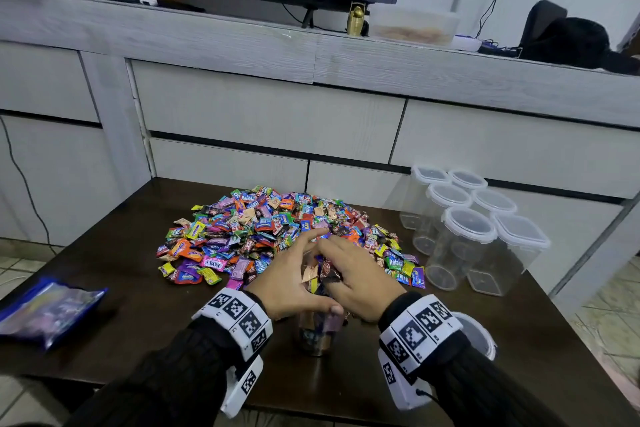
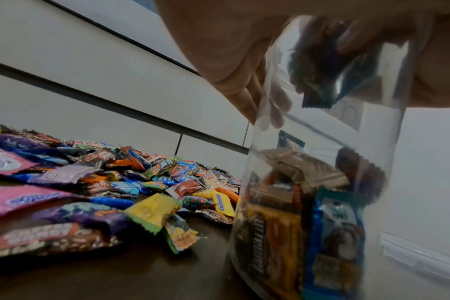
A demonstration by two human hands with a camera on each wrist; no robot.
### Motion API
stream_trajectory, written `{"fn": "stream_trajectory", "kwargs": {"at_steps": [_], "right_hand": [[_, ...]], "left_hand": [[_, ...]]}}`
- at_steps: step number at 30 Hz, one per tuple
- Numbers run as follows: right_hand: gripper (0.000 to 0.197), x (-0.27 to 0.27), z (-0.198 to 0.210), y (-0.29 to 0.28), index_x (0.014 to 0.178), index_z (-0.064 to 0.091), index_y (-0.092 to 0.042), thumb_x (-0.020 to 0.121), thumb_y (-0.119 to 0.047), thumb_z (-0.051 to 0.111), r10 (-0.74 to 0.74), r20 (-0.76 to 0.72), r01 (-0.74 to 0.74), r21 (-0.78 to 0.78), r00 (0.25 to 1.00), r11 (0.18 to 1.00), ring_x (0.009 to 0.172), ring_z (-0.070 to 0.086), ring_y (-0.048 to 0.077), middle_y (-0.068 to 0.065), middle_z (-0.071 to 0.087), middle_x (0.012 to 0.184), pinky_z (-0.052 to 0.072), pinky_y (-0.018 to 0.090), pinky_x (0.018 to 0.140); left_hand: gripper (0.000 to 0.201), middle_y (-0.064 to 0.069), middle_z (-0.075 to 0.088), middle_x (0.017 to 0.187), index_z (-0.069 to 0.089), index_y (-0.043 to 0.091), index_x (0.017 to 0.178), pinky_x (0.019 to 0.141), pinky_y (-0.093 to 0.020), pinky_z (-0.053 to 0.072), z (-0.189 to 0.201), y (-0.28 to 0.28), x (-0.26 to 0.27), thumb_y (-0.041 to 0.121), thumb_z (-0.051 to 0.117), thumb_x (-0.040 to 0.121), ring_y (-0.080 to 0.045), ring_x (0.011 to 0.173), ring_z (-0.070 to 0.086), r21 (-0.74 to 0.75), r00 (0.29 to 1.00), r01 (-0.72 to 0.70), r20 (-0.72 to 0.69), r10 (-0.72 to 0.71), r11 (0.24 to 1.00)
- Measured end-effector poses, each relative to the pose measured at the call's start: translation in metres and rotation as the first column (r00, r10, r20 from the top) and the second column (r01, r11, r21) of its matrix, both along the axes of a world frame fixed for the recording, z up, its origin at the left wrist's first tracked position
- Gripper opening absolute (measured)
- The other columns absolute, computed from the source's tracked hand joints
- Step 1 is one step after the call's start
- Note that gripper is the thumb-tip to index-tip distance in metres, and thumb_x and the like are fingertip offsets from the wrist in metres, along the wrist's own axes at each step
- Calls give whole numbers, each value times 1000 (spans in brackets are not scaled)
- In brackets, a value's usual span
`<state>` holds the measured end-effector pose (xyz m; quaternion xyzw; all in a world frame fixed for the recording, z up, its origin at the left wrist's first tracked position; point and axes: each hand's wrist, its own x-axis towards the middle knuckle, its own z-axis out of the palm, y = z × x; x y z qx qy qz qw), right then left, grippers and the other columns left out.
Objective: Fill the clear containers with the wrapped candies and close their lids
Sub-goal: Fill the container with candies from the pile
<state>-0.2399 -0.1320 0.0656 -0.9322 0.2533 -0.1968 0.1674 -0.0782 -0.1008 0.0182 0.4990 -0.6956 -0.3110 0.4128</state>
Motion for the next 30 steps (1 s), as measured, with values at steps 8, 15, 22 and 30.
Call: {"fn": "stream_trajectory", "kwargs": {"at_steps": [8,15,22,30], "right_hand": [[37,-4,5,-5,97,61,-4,61,-6,52,13,48,-15,32,999,999,90,47,12,0,53,100,30,6,75],[28,-4,11,-13,102,63,-8,74,-2,63,57,6,-57,-22,998,998,90,60,16,3,67,98,45,19,80],[15,0,5,-12,92,66,-13,87,-1,59,-39,207,-20,276,978,961,88,67,13,4,70,94,55,28,84],[24,-31,-10,-33,104,52,-22,85,-15,66,-571,268,471,355,776,807,88,57,16,1,61,101,43,28,77]], "left_hand": [[105,11,58,131,31,53,132,107,-37,44,0,1,0,61,88,43,-2,124,53,22,1000,-9,-3,9,1000],[92,22,63,118,43,40,126,95,-17,46,-3,1,0,54,89,48,5,114,58,-12,999,1,-49,-2,1000],[91,26,61,119,40,56,124,97,-24,51,-7,-2,3,65,87,46,3,114,59,-19,996,42,-83,-44,999],[82,24,42,143,29,52,135,111,-36,36,-16,2,24,92,42,65,3,133,41,36,967,-109,-227,115,993]]}}
